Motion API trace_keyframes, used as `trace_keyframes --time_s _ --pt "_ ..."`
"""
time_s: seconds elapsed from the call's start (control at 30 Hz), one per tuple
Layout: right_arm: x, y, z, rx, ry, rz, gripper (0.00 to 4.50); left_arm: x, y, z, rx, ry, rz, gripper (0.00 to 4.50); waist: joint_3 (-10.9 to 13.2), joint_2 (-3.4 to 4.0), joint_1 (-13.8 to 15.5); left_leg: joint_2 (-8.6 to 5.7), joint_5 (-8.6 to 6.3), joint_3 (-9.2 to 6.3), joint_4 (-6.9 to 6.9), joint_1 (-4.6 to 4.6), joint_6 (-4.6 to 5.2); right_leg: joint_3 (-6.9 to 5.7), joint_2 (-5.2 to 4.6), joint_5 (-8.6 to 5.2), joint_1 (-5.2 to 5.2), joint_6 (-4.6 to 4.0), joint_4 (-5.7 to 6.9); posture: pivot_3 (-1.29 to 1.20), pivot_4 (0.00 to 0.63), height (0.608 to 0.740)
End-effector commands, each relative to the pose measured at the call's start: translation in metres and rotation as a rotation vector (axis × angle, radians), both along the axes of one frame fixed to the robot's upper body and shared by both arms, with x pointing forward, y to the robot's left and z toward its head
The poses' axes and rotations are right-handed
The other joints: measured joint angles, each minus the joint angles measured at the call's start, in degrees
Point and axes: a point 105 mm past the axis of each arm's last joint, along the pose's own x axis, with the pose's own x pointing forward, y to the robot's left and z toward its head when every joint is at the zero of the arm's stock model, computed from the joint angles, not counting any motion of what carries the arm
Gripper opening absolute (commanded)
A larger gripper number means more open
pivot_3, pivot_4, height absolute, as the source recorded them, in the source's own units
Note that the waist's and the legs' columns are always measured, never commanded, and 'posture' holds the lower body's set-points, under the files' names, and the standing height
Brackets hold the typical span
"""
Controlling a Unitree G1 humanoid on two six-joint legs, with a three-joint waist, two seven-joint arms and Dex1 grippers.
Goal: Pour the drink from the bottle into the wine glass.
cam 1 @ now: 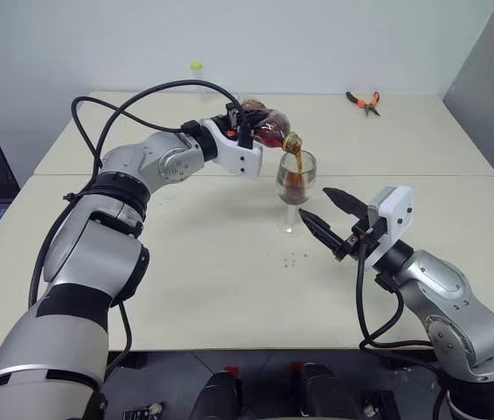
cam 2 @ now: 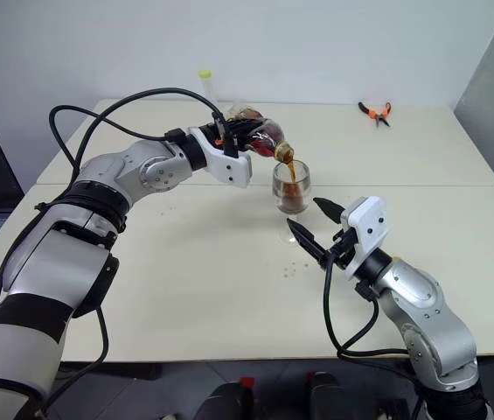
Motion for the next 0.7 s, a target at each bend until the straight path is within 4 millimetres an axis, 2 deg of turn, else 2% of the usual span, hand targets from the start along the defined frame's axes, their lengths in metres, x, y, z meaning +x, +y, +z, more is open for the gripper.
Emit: trace_keyframes --time_s 0.03,0.7 --pt "-0.005 0.0021 0.0094 0.01 -0.04 0.02 3.26 -0.0015 0.0018 0.0262 -0.025 -0.074 -0.001 0.74 0.0 0.0 0.0 0.0 0.0 0.0 0.0 0.0 0.0 0.0 0.0 0.0 0.0 0.0 0.0 0.0 0.15 0.74" --pt "-0.0054 0.0017 0.0099 0.014 -0.035 0.031 3.26 -0.0012 0.0043 0.0237 -0.029 -0.063 0.003 0.74 0.0 0.0 0.0 0.0 0.0 0.01 0.01 0.0 0.0 0.01 0.0 0.0 -0.01 0.0 0.01 0.0 0.15 0.74"
